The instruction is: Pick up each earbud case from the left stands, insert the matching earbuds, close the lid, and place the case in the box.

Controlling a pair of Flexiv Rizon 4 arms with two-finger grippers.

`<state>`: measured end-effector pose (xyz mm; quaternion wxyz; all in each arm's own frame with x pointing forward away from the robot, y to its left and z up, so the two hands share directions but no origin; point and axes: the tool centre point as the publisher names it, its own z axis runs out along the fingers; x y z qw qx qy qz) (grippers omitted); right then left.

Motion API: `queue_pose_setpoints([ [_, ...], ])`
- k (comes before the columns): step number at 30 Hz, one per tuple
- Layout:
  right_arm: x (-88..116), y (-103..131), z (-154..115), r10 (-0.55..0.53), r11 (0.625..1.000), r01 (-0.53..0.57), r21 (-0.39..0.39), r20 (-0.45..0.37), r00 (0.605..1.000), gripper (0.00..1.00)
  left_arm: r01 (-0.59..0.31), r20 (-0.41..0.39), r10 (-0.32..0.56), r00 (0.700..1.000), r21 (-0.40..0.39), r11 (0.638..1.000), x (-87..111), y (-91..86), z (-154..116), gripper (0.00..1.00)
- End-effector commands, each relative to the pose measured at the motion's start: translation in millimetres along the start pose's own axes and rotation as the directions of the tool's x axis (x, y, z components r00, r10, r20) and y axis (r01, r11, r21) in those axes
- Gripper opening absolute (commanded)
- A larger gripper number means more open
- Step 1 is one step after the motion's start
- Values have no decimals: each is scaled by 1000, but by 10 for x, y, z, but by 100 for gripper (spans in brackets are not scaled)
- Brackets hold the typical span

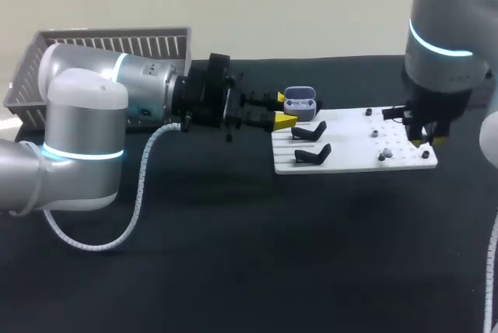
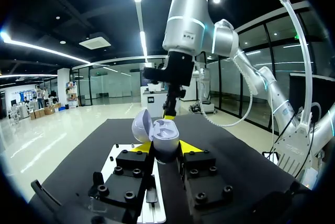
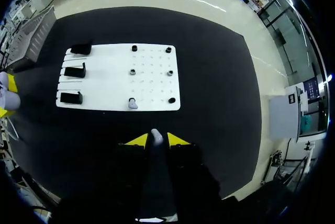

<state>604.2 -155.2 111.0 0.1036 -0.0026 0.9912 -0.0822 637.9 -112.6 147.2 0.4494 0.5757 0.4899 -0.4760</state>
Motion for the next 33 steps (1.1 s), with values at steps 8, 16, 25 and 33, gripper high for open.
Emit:
queue_pose_setpoints([
  [8, 34, 4, -140, 2, 1000, -2, 6, 1, 1000, 0, -2, 3, 2, 1000, -2, 1000, 9, -4, 0, 0],
  [16, -5, 76, -228, 57, 998, -57, 29, -6, 998, 0, -2, 3, 2, 1000, -2, 1000, 9, -4, 0, 0],
  [25, -89, 445, -603, 276, 961, -277, -15, -45, 960, 0, -2, 3, 2, 1000, -2, 1000, 9, -4, 0, 0],
  [33, -140, 772, -800, 296, 955, -298, -1, -112, 949, 0, -2, 3, 2, 1000, -2, 1000, 9, -4, 0, 0],
])
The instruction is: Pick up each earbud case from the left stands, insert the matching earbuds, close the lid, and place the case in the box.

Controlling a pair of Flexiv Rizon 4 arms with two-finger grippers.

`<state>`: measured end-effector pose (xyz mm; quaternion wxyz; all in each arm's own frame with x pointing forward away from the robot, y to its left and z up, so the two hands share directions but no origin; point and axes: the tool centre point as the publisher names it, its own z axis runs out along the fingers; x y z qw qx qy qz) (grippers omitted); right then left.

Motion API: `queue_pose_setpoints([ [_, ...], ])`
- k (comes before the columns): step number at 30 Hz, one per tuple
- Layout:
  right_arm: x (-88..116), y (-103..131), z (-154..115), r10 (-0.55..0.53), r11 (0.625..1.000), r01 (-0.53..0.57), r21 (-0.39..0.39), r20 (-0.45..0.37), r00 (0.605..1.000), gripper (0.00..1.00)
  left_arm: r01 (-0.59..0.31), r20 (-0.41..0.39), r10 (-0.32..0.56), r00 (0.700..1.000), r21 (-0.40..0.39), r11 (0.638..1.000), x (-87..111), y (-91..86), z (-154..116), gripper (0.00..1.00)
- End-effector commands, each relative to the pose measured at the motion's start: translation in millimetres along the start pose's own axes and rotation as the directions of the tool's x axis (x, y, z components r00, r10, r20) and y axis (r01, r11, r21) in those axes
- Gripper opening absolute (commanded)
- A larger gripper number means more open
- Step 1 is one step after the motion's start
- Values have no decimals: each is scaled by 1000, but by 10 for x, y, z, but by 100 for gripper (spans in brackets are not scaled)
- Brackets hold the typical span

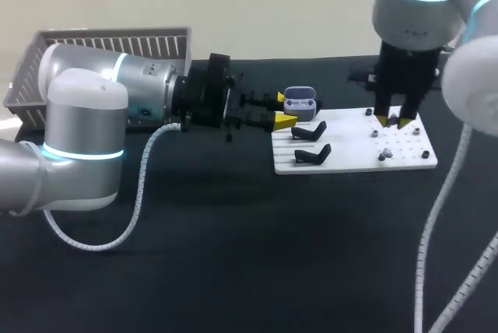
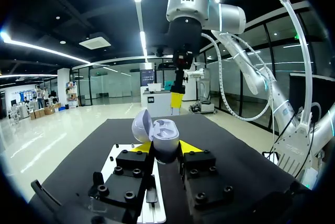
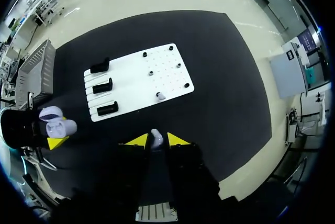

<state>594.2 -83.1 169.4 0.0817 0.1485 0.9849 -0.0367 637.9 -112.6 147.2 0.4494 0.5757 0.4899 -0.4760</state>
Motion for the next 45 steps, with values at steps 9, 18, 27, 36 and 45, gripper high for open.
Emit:
queue_pose_setpoints([
  [9, -35, 270, -238, 13, 1000, -13, 16, 3, 1000, 0, -2, 3, 2, 1000, -2, 1000, 9, -4, 0, 0],
  [18, -42, 386, -297, 76, 997, -77, -25, -20, 997, 0, -2, 3, 2, 1000, -2, 1000, 9, -4, 0, 0],
  [27, 52, 811, -598, 379, 924, -380, -30, -44, 924, 0, -2, 3, 2, 1000, -2, 1000, 9, -4, 0, 0],
  [36, 245, 1151, -652, 499, 866, -494, 72, -108, 860, 0, -2, 3, 2, 1000, -2, 1000, 9, -4, 0, 0],
  [45, 260, 1222, -570, 541, 840, -528, 122, -128, 831, 0, -2, 3, 2, 1000, -2, 1000, 9, -4, 0, 0],
])
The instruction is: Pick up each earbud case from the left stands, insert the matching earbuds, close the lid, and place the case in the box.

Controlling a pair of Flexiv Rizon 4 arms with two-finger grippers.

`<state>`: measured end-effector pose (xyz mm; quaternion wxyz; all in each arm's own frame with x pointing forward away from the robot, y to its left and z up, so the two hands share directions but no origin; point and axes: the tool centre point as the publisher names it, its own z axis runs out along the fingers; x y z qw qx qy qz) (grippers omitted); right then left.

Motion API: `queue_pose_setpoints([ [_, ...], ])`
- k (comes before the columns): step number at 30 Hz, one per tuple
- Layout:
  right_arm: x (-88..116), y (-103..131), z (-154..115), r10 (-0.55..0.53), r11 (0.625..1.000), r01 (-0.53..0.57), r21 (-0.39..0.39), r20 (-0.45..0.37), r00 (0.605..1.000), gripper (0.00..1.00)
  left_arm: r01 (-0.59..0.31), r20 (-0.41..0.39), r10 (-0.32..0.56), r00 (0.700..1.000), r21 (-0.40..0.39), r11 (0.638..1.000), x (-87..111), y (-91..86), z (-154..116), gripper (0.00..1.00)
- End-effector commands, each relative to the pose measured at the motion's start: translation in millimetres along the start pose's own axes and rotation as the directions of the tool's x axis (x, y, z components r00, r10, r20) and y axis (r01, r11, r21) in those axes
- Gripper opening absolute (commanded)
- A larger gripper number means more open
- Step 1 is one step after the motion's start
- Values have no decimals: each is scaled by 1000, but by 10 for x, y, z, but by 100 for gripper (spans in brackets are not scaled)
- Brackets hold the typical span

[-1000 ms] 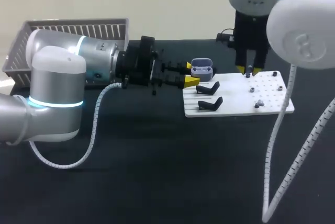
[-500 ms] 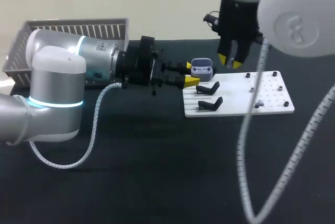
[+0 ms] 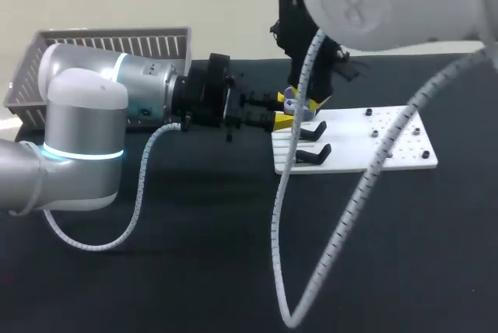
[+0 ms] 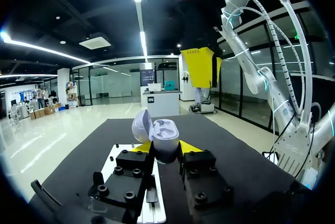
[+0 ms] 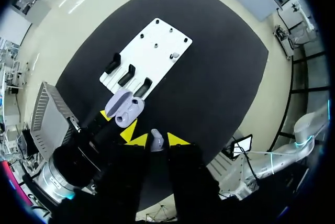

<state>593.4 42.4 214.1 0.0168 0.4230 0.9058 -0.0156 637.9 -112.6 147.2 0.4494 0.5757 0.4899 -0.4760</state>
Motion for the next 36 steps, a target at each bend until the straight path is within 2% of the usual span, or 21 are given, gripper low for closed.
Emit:
queue_pose_setpoints([
  [1, 2, 58, -11, 0, 998, 0, 56, -1, 1000, 0, -2, 3, 2, 1000, -2, 1000, 10, -4, 0, 0],
  [10, -29, 79, -10, 1, 999, -1, 54, -9, 1000, 0, -2, 3, 2, 1000, -2, 1000, 10, -4, 0, 0],
  [18, -123, 129, -33, 3, 999, -5, 51, 43, 999, 0, -2, 3, 2, 1000, -2, 1000, 10, -4, 0, 0],
  [26, -166, 148, 49, -3, 995, -1, 97, 44, 999, 0, -2, 3, 2, 1000, -2, 1000, 10, -4, 0, 0],
  [36, -225, 197, 74, 32, 994, -38, 99, 64, 997, 0, -2, 3, 2, 1000, -2, 1000, 10, -4, 0, 0],
])
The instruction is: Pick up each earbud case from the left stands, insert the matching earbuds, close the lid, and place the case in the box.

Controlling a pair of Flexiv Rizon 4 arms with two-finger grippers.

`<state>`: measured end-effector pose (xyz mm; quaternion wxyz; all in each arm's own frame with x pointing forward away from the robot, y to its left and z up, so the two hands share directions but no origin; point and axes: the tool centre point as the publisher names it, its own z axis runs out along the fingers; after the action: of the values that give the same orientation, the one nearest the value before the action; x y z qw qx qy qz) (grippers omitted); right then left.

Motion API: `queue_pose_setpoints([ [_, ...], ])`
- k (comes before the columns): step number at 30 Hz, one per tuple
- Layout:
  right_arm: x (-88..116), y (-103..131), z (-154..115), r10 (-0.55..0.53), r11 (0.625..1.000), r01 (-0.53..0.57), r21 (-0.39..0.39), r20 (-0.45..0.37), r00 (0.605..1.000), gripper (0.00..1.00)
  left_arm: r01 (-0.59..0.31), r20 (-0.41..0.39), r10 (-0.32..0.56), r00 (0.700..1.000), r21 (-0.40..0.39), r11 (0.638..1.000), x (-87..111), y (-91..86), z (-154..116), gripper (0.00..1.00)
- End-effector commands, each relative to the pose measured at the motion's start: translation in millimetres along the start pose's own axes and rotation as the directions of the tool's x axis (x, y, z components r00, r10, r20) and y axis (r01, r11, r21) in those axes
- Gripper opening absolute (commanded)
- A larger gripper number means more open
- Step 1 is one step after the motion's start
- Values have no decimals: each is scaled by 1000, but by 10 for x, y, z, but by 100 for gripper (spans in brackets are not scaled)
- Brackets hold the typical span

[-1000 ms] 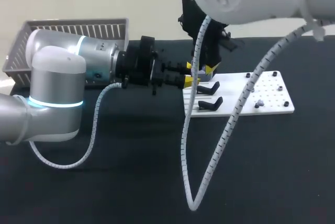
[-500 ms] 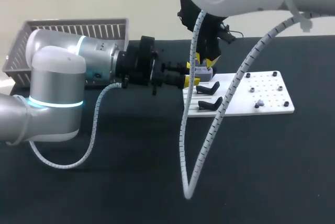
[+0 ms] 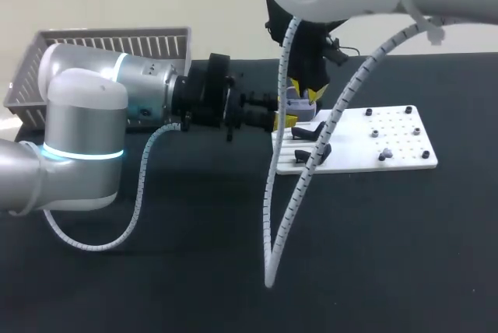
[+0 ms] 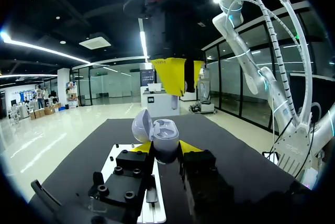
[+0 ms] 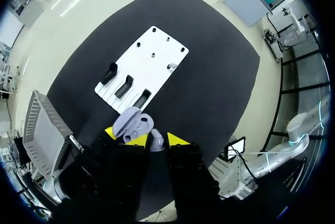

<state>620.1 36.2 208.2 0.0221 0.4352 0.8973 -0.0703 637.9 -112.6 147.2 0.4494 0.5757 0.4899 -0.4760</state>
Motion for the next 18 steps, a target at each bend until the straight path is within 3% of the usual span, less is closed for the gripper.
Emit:
queue_pose_setpoints([
  [1, -15, 36, 10, 8, 1000, -8, 7, 7, 1000, 0, -2, 3, 2, 1000, -2, 1000, 10, -4, 0, 0],
  [18, -41, 114, 91, 9, 1000, -9, 16, 3, 1000, 0, -2, 3, 2, 1000, -2, 1000, 10, -4, 0, 0],
])
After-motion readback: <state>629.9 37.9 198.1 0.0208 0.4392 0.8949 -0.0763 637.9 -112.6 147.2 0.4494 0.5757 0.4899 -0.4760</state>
